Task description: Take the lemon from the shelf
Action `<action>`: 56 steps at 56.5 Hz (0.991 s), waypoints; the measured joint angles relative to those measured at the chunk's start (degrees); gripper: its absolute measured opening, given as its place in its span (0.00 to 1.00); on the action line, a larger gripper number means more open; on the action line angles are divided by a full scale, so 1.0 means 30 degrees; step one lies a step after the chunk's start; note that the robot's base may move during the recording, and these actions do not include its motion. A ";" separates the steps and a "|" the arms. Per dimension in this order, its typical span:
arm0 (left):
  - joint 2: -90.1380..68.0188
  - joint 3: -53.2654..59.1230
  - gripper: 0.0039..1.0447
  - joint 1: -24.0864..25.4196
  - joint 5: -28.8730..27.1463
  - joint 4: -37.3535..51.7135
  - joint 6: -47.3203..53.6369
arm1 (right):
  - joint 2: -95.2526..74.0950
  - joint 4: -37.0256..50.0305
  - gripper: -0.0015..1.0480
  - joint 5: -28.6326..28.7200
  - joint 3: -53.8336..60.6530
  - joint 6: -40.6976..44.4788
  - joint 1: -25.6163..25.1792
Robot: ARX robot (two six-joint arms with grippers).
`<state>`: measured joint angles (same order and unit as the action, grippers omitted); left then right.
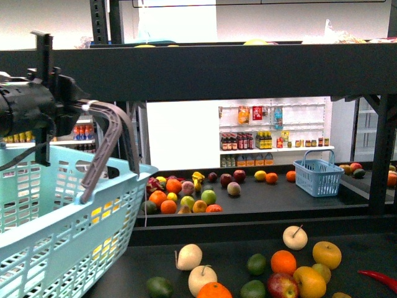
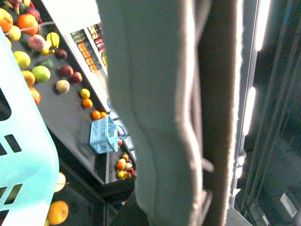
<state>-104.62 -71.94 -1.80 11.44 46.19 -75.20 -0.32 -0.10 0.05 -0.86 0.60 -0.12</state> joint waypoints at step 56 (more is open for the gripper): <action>-0.4867 0.1268 0.07 0.9209 0.5654 1.0025 -0.6164 | 0.0000 0.0000 0.93 0.0000 0.0000 0.0007 0.0000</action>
<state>-119.22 -68.14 25.82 28.40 76.27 -93.69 -0.32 -0.10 0.05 -0.86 0.62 -0.12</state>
